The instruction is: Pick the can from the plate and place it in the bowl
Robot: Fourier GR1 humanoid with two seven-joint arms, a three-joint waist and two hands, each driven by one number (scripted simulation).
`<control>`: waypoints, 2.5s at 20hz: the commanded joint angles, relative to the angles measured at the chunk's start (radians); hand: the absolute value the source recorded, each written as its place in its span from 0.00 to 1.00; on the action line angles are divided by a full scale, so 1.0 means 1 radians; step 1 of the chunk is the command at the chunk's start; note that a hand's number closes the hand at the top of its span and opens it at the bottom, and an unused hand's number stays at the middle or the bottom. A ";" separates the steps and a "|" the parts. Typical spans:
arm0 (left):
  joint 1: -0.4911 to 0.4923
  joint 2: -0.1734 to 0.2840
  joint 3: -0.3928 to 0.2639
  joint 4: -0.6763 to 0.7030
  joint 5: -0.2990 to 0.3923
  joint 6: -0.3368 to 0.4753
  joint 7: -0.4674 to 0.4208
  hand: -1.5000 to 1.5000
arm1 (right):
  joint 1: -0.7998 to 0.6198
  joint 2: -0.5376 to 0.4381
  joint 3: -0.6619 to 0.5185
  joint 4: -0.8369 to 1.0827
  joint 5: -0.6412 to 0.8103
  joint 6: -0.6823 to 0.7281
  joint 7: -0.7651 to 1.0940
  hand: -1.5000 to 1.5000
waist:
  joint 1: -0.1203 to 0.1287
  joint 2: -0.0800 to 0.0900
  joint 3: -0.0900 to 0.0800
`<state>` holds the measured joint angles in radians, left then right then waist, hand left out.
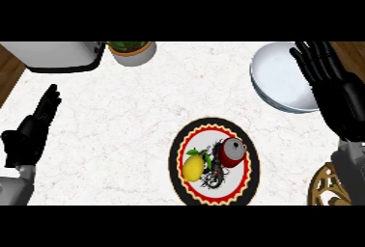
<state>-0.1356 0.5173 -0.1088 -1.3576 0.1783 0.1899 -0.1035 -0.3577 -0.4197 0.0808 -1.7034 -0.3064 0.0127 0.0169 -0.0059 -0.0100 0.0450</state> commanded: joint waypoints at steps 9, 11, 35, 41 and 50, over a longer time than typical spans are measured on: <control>-0.051 -0.201 -0.096 -0.094 0.048 0.042 0.093 0.50 | 0.225 0.019 0.322 -0.010 0.413 -0.054 -0.137 0.00 | -0.023 0.004 -0.042; -0.021 -0.203 -0.107 -0.113 0.051 0.026 0.079 0.50 | 0.327 0.146 0.329 0.042 0.283 -0.070 -0.265 0.00 | -0.006 0.010 -0.040; 0.013 -0.279 -0.125 -0.227 -0.051 0.053 0.184 0.50 | 0.171 -0.054 0.258 -0.258 0.360 0.150 0.379 0.00 | 0.016 0.010 -0.046; 0.000 -0.306 -0.089 -0.159 -0.057 0.019 0.128 0.50 | 0.114 -0.024 0.273 -0.156 0.403 0.248 0.425 0.00 | 0.010 0.011 -0.045; 0.010 -0.353 -0.061 -0.194 -0.116 -0.002 0.175 0.50 | 0.208 0.020 0.163 -0.082 0.426 0.388 0.251 0.00 | 0.007 0.010 -0.045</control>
<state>-0.1583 0.1792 -0.1818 -1.5276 0.0770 0.2086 0.0660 -0.1442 -0.4165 0.3052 -1.8155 0.1338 0.3255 0.2920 0.0003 0.0001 0.0002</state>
